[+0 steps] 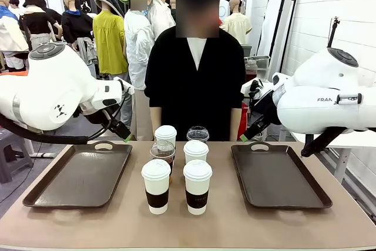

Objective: Distribute the coffee onto the tray.
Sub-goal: Pick up one iced Americano and place it on the right Handle tray.

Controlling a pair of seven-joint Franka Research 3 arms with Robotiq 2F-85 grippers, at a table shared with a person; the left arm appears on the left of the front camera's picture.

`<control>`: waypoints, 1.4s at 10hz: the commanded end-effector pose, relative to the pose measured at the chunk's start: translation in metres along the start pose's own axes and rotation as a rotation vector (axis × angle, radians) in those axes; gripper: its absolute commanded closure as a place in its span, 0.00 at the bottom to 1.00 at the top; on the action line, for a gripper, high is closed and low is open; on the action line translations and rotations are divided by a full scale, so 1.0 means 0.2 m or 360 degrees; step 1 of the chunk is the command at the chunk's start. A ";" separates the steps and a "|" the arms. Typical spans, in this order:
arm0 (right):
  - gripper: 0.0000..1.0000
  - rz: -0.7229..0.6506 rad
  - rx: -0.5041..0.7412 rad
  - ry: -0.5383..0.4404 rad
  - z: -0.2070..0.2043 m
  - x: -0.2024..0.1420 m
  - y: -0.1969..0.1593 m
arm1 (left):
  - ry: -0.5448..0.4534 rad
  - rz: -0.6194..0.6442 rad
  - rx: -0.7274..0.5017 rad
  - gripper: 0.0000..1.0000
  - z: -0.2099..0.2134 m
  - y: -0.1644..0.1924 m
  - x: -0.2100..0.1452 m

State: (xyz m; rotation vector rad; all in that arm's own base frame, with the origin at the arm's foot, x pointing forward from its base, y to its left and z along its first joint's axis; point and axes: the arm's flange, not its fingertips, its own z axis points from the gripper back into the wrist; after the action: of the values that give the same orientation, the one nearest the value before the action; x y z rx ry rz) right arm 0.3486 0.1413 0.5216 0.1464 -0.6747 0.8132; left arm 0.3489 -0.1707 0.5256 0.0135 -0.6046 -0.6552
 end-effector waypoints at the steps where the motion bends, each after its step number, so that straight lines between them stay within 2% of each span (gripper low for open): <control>1: 0.00 0.0054 0.0144 -0.0093 0.03 -0.04 -0.05 | -0.0052 -0.0024 -0.0062 0.00 0.03 0.03 -0.03; 5: 0.00 0.0157 0.0346 -0.0262 0.09 -0.09 -0.13 | -0.0275 -0.0234 -0.0396 0.00 0.07 0.08 -0.08; 7: 0.00 0.0263 0.0382 -0.0349 0.10 -0.09 -0.16 | -0.0397 -0.0314 -0.0407 0.00 0.08 0.08 -0.11; 10: 0.00 0.0326 0.0389 -0.0440 0.09 -0.09 -0.18 | -0.0531 -0.0251 -0.0468 0.00 0.10 0.11 -0.17; 14: 0.00 0.0327 0.0450 -0.0469 0.08 -0.07 -0.18 | -0.0537 -0.0291 -0.0457 0.00 0.07 0.09 -0.21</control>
State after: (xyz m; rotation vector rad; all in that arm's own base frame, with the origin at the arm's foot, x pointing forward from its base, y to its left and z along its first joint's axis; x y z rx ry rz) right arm 0.3502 0.0998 0.5340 0.4350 -0.8526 1.0747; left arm 0.3485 -0.1374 0.5531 -0.3066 -0.8110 -0.8946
